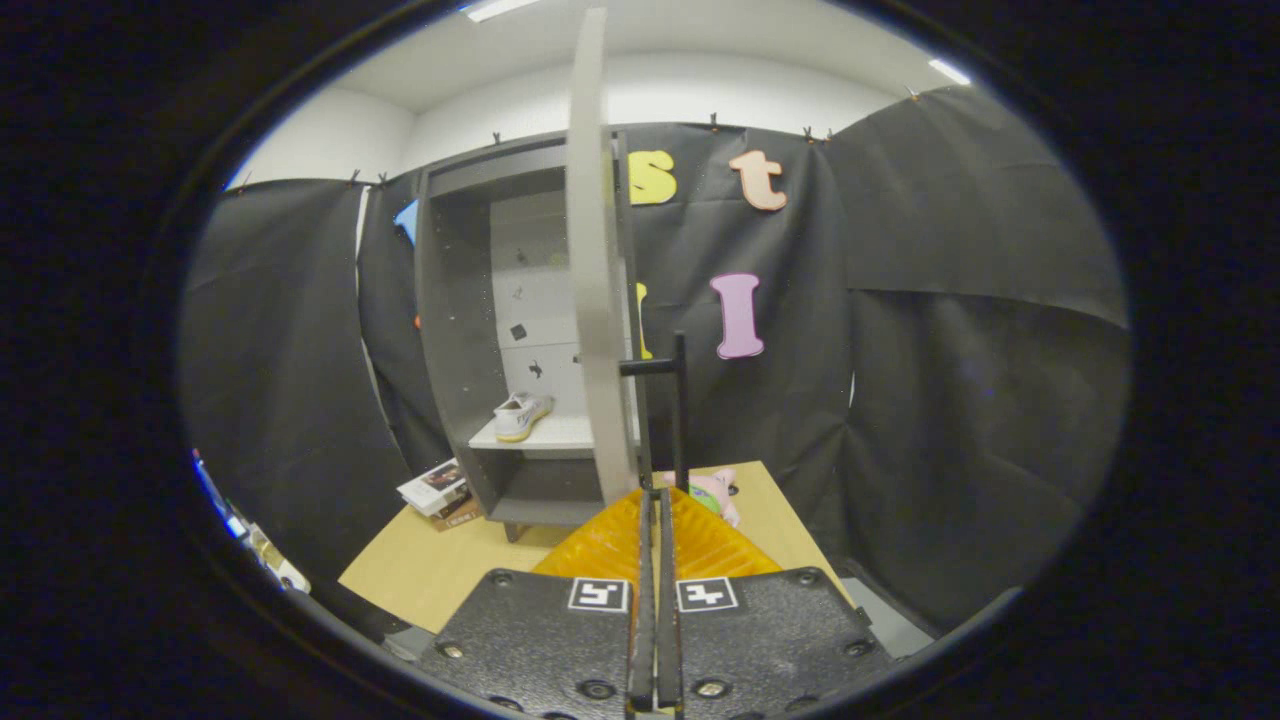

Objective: Open the shoe cabinet door, grab the shoes and put them into the shoe cabinet, then close the shoe cabinet door.

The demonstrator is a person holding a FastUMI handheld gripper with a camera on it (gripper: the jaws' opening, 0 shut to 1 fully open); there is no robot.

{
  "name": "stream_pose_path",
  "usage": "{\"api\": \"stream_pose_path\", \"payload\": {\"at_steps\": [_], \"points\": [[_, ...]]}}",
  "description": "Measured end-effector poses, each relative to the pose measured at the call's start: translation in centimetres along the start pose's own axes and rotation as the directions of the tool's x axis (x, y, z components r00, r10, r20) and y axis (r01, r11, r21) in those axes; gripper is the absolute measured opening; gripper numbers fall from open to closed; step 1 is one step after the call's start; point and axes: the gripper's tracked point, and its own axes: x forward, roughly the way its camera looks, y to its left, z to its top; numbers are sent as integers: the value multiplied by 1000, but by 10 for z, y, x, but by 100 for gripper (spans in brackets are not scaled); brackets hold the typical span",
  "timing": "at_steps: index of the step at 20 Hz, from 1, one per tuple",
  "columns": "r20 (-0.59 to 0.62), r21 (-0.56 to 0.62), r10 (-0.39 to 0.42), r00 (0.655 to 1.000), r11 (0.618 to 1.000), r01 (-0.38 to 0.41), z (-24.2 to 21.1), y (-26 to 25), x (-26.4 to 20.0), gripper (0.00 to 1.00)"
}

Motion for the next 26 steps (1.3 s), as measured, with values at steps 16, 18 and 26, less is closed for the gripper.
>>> {"api": "stream_pose_path", "payload": {"at_steps": [16,18,26], "points": [[-172,-14,71,982,997,-74,-186,152,39,92],[-188,-9,92,978,995,-95,-218,170,67,93],[-315,72,117,942,992,-99,-340,221,184,92]]}}
